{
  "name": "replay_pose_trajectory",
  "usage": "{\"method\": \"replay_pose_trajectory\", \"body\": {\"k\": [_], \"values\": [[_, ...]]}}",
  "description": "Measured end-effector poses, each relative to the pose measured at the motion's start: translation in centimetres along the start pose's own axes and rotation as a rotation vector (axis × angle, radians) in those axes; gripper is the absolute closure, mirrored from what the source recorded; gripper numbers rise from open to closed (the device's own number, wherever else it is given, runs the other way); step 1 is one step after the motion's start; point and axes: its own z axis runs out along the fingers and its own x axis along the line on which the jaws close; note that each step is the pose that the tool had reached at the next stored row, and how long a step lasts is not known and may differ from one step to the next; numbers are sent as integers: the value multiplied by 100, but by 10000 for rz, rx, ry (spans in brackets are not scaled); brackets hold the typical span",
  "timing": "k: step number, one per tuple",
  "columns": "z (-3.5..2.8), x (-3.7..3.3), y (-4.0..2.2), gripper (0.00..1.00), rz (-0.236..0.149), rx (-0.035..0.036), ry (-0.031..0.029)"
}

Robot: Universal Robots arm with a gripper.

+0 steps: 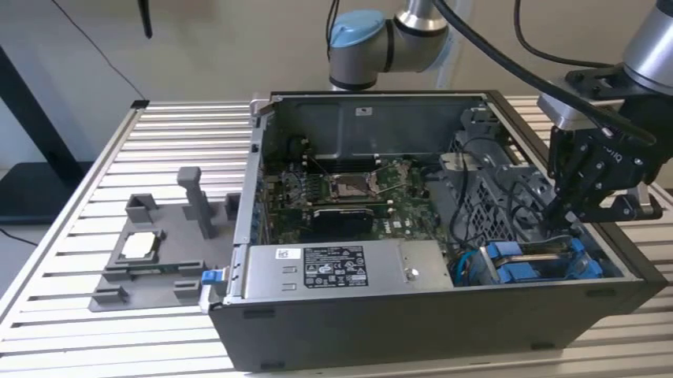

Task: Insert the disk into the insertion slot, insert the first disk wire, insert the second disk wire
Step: 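Insert the first disk wire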

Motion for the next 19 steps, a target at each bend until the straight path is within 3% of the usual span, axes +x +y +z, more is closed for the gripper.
{"method": "replay_pose_trajectory", "body": {"k": [19], "values": [[63,81,-19,81,1,0,-2]]}}
